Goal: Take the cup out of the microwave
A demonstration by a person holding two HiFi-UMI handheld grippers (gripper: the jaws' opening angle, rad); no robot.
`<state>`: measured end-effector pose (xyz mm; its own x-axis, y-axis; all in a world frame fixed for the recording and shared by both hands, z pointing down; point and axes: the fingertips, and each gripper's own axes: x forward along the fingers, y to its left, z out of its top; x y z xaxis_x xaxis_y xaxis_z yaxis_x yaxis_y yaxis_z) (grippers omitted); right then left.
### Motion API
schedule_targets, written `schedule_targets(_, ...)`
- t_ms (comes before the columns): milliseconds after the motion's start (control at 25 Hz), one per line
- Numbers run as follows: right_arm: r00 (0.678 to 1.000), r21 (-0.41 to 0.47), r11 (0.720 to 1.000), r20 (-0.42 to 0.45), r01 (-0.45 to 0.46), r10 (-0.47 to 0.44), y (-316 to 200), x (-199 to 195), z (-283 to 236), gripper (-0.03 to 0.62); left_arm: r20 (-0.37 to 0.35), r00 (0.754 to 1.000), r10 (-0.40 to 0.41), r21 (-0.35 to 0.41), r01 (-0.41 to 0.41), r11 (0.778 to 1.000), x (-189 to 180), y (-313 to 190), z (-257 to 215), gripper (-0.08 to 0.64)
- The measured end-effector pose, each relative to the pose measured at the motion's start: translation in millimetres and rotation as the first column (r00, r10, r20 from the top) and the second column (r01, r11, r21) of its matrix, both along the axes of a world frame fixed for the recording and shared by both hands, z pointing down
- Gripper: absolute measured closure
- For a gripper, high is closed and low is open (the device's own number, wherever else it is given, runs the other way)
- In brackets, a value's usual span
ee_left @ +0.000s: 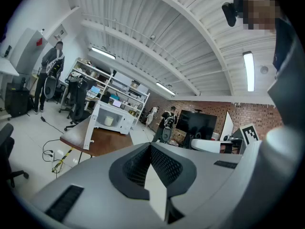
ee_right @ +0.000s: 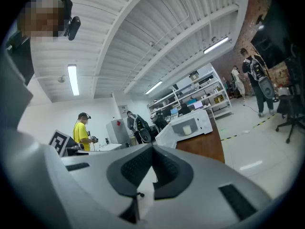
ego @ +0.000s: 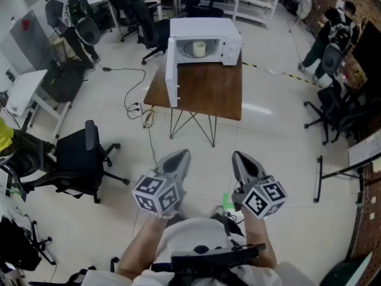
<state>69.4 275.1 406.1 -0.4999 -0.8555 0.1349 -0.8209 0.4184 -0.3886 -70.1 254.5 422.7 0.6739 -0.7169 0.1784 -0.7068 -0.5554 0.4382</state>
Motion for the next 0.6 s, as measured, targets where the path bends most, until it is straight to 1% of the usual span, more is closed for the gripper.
schedule_targets(320,1.000,-0.001,1.000,0.008,0.028,-0.028,-13.3,46.5,-1.3,0.586,0.004,1.000,-0.025,0.001,0.025,1.000,48.1,-7.4,-2.4,0.568)
schedule_targets(600,0.997,-0.011,0.997,0.024,0.077,-0.077,-17.8,96.4,10.9,0.586,0.012,0.995,-0.100,-0.002,0.100,0.995,84.5,-12.9,7.6,0.568)
